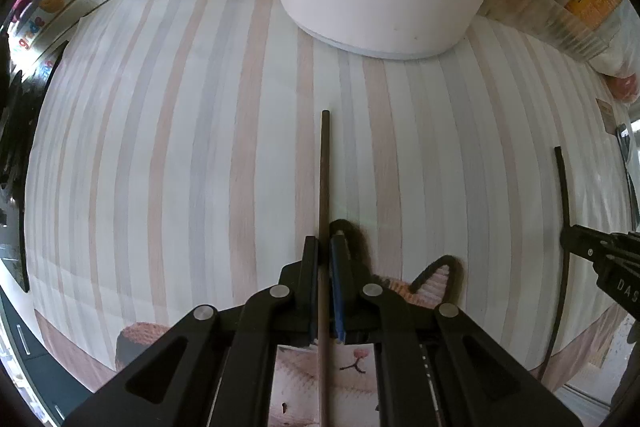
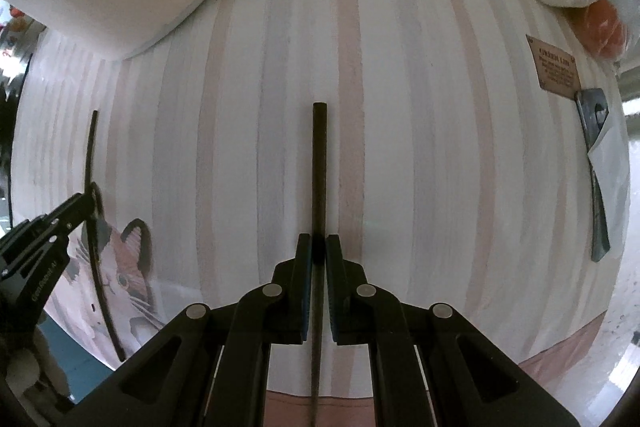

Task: Organize utensils
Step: 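Grasp a dark brown chopstick with the left tool while the right tool grasps another, then lift both dark chopsticks upright and carry them over the cream holder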

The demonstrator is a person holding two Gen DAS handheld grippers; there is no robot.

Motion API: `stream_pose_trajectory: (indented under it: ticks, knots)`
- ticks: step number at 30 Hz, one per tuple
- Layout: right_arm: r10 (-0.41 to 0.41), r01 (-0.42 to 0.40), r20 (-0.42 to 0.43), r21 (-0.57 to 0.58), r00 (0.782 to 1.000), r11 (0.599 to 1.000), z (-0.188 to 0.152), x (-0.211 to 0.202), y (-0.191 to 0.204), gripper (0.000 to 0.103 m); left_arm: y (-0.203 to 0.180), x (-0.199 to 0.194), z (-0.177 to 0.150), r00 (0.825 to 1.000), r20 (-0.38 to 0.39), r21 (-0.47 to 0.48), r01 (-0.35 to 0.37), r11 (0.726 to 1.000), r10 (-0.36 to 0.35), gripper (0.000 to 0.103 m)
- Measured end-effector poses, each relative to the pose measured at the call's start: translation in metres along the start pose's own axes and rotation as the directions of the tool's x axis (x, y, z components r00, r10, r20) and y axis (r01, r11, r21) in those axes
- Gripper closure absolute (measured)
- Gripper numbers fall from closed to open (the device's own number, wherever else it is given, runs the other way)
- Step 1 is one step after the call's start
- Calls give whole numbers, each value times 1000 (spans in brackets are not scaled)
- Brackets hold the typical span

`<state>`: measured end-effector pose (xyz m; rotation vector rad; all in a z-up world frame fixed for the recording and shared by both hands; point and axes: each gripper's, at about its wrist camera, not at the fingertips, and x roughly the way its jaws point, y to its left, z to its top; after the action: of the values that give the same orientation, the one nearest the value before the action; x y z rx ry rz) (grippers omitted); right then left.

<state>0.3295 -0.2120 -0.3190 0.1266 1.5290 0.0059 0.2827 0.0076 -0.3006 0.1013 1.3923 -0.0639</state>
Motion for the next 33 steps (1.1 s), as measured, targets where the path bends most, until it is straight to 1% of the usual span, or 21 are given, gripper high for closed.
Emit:
stream_pose_trajectory:
  ticks: [4, 12, 17, 18, 20, 22, 23, 25, 27, 33]
  knots:
    - [-6, 6, 8, -3, 1000, 1000, -4, 1, 9, 95, -6, 1, 4, 1000, 0, 8, -4, 1000, 4, 98]
    - [-24, 24, 22, -3, 999, 1000, -13, 5, 15, 95, -21, 3, 7, 1000, 14, 32, -21, 999, 21, 98]
    - [-62, 64, 57, -31, 996, 997, -23, 10, 28, 96, -38, 1, 10, 999, 25, 41, -39, 998, 38, 100]
    - [-65, 67, 68, -33, 996, 997, -28, 12, 31, 96, -40, 1, 10, 999, 26, 37, -31, 999, 30, 100]
    - [-52, 54, 84, -25, 995, 998, -31, 12, 35, 97, -43, -3, 11, 999, 32, 37, -18, 999, 17, 100]
    - [6, -6, 111, 5, 994, 1000, -38, 10, 31, 97, -44, -13, 9, 998, 55, 36, -5, 999, 3, 100]
    - [15, -16, 122, 10, 992, 1000, -41, 6, 27, 97, -46, -20, 9, 998, 69, 35, 5, 999, -8, 100]
    - [52, -57, 177, 23, 983, 998, -49, -6, 24, 97, -50, -35, 8, 995, 94, 37, 28, 999, -32, 100]
    - [73, -81, 213, 29, 974, 996, -55, -16, 23, 97, -56, -47, 8, 992, 118, 46, 44, 998, -49, 100]
    - [135, -145, 342, 3, 930, 989, -74, -52, 26, 97, -66, -87, 11, 977, 192, 78, 82, 994, -96, 100]
